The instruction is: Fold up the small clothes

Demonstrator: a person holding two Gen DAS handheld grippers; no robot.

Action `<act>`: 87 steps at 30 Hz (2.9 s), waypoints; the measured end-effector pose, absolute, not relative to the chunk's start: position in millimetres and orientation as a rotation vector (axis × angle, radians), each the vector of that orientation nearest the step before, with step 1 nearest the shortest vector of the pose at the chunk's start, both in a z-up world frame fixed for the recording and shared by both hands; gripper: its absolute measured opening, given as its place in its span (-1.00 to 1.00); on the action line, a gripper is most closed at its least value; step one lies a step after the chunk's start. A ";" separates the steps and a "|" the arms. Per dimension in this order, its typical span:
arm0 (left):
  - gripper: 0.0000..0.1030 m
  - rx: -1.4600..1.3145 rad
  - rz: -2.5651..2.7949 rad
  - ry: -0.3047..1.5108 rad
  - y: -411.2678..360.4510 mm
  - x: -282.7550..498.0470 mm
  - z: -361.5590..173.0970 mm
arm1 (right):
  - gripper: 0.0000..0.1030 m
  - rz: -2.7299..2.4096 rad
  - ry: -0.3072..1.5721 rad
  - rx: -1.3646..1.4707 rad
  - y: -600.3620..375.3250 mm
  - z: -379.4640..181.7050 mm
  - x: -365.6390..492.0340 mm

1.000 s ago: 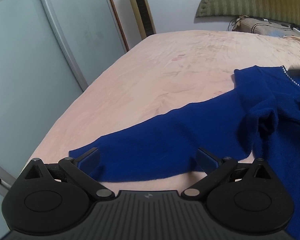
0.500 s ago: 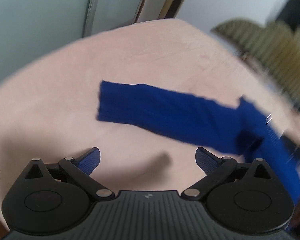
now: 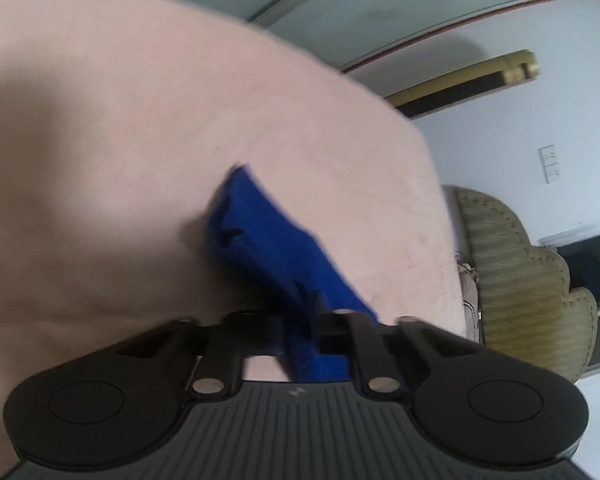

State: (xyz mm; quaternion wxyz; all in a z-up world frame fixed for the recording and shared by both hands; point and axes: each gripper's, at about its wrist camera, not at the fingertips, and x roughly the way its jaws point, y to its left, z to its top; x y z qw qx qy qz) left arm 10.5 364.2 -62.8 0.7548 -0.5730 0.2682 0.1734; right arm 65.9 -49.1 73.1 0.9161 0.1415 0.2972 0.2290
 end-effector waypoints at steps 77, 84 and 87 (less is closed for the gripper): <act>0.77 0.132 0.096 0.750 85.6 198.5 0.8 | -0.36 -0.159 0.649 0.255 -285.2 22.3 131.1; 0.77 0.027 0.127 0.767 116.1 182.1 16.9 | 0.15 -0.106 0.703 0.158 -272.5 12.1 127.8; 0.77 -0.007 0.129 0.753 137.3 159.2 28.7 | 0.18 -0.177 0.682 0.207 -281.2 13.2 117.5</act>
